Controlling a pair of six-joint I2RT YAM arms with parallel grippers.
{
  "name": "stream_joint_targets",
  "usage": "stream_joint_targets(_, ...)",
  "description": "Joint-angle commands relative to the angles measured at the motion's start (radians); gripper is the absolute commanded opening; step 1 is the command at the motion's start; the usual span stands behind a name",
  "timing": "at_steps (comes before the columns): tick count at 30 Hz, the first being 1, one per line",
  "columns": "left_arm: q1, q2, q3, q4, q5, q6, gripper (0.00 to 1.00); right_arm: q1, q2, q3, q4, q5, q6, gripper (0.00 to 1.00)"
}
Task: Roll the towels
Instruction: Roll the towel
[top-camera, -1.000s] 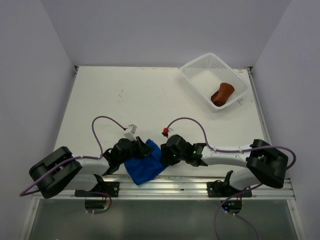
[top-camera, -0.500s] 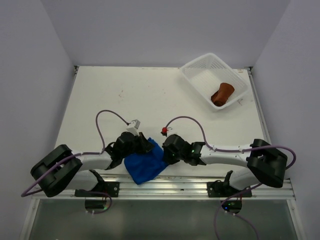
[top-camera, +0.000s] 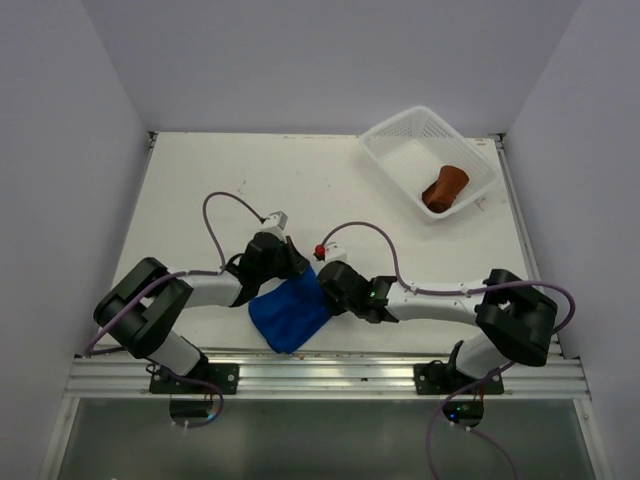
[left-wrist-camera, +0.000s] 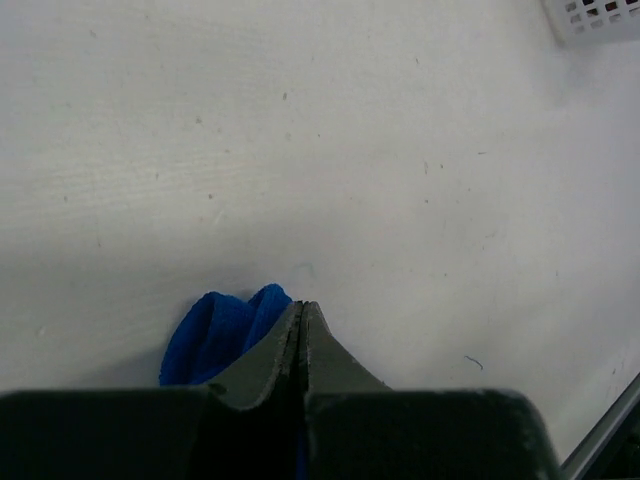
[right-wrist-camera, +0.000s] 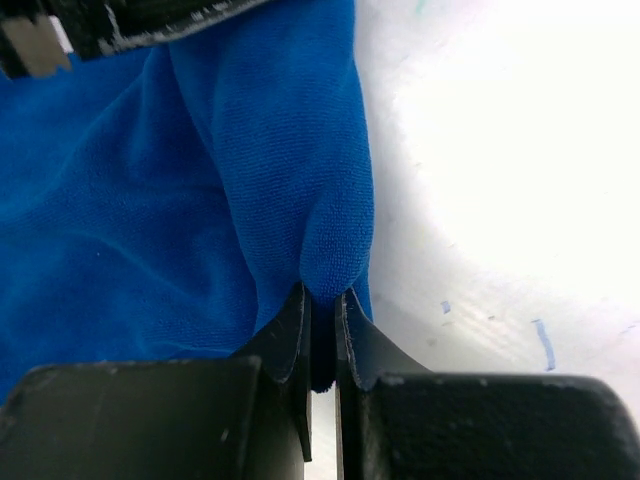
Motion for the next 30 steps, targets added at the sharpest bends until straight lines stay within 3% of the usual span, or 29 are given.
stream_joint_targets(1, 0.043, 0.009, 0.077, -0.015, -0.039, 0.068, 0.04, -0.023, -0.003, 0.038, 0.008, 0.120, -0.082, 0.00)
stream_joint_targets(9, 0.074, -0.069, 0.183, -0.145, -0.010, 0.096, 0.12, -0.024, -0.006, 0.023, -0.048, 0.168, -0.223, 0.00)
stream_joint_targets(14, 0.074, -0.103, 0.148, -0.136, 0.050, 0.061, 0.12, -0.010, -0.021, -0.011, -0.038, 0.162, -0.254, 0.00)
stream_joint_targets(20, 0.073, -0.126, 0.098, -0.082, 0.125, -0.017, 0.08, 0.107, 0.045, 0.079, -0.126, 0.349, -0.246, 0.00)
stream_joint_targets(30, 0.022, -0.170, 0.087, -0.124, 0.105, -0.080, 0.08, 0.268, 0.256, 0.250, -0.315, 0.628, -0.168, 0.00)
